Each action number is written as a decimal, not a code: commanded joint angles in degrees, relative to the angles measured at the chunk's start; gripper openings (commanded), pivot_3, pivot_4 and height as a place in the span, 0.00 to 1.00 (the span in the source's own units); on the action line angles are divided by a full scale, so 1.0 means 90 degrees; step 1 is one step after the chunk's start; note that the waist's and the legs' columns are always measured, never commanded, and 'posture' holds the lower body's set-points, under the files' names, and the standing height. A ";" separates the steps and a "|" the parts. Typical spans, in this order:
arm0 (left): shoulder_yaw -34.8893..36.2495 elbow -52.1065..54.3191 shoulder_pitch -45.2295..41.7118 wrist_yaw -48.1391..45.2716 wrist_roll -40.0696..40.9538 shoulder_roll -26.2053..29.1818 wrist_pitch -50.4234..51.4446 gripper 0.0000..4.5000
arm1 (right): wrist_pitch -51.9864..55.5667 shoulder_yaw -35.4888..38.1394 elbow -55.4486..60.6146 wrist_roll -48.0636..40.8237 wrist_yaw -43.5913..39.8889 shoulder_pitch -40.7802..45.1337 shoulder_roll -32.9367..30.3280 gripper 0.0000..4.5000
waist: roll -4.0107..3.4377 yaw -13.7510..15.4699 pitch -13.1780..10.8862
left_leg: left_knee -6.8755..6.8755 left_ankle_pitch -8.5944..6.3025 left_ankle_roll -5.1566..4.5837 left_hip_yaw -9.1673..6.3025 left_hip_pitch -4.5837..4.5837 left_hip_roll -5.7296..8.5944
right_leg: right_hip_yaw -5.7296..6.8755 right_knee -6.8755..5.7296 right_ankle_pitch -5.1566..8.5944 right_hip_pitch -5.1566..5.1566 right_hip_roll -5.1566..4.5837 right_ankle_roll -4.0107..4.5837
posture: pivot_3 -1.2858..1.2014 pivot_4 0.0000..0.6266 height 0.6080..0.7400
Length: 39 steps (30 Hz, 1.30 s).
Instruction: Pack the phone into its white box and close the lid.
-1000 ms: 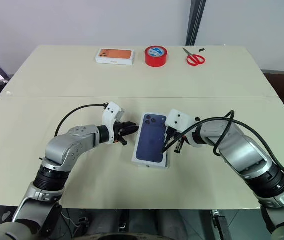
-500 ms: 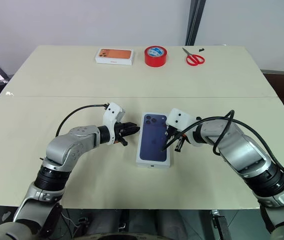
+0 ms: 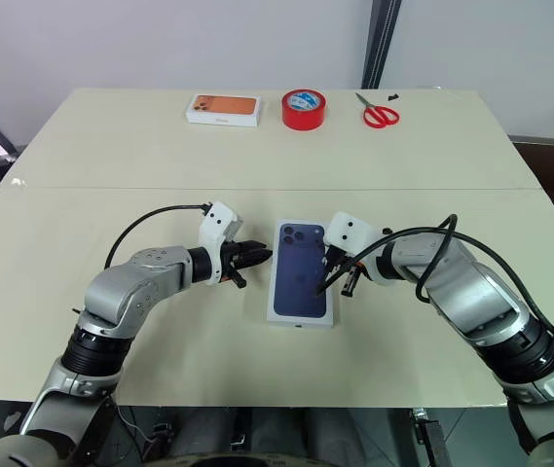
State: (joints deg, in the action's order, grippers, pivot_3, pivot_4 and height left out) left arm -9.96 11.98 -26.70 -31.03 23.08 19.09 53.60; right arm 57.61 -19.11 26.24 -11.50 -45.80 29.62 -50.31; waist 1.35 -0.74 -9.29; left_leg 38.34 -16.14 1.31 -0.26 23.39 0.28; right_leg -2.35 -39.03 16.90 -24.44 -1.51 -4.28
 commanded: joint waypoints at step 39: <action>-0.0132 -0.0626 -0.1005 0.0209 -0.0107 -0.0475 -0.0110 0.25 | -0.0818 0.1705 0.1241 -0.1541 -0.1126 -0.1436 -0.0633 0.01 | 0.0003 -0.0001 0.0001 | 0.0003 0.0000 -0.0001 0.0001 -0.0002 0.0001 | 0.0000 0.0000 0.0000 0.0006 0.0001 -0.0001 | 0.52 0.24 0.95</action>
State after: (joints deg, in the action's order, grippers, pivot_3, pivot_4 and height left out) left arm -9.05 8.36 -34.66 -29.61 24.25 14.90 54.01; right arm 49.29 -3.22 35.12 -24.60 -57.41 16.56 -56.60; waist 1.37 -0.75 -9.28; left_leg 38.37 -16.15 1.30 -0.24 23.35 0.29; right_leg -2.36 -39.05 16.90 -24.39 -1.49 -4.29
